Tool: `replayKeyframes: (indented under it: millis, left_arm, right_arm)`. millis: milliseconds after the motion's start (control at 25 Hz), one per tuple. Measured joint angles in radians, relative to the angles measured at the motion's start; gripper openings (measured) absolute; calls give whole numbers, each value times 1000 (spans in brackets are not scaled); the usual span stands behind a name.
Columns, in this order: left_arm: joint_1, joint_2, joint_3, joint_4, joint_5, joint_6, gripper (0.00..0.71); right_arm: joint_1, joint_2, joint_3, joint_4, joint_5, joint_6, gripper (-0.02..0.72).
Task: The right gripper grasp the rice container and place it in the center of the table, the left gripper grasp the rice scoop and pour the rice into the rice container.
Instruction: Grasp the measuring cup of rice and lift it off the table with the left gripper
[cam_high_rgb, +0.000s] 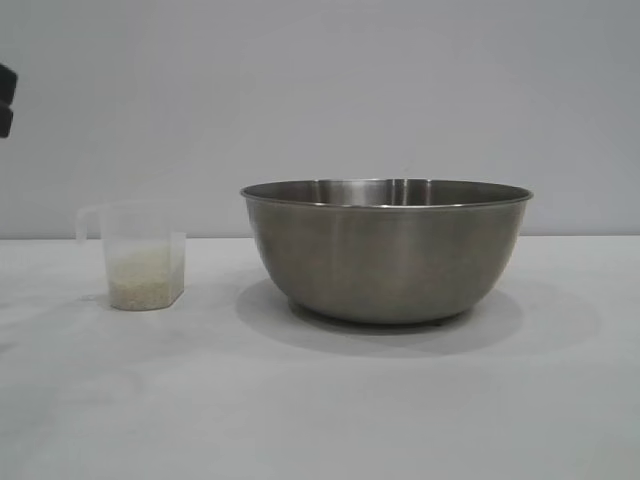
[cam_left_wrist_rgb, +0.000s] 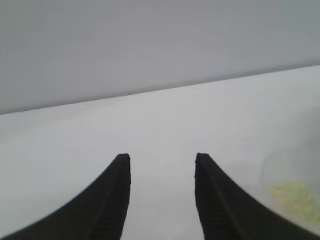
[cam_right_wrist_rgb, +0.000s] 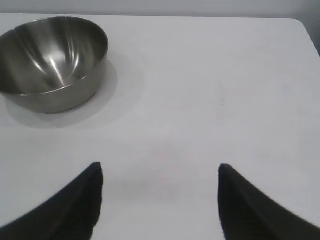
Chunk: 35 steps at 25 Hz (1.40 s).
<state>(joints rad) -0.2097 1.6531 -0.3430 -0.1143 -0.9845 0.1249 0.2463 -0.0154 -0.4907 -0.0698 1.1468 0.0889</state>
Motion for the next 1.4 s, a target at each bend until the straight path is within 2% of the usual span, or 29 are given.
replayKeyframes:
  millis: [200,480,880,1360,1400]
  left_arm:
    - [0,120,0,115,-69,1,272]
    - [0,251,0,124,-147,1,272]
    - [0,330,-2,182,-152,1,272]
    - [0,379,-113,184,-154,1,272]
    - [0,386,-120,184,-154,1,272]
  right_arm:
    - [0,0,0,0,0,0,459]
    - [0,0,0,0,0,0,459]
    - [0,0,0,0,0,0,459]
    - [0,0,0,0,0,0,459]
    - [0,0,0,0,0,0,417]
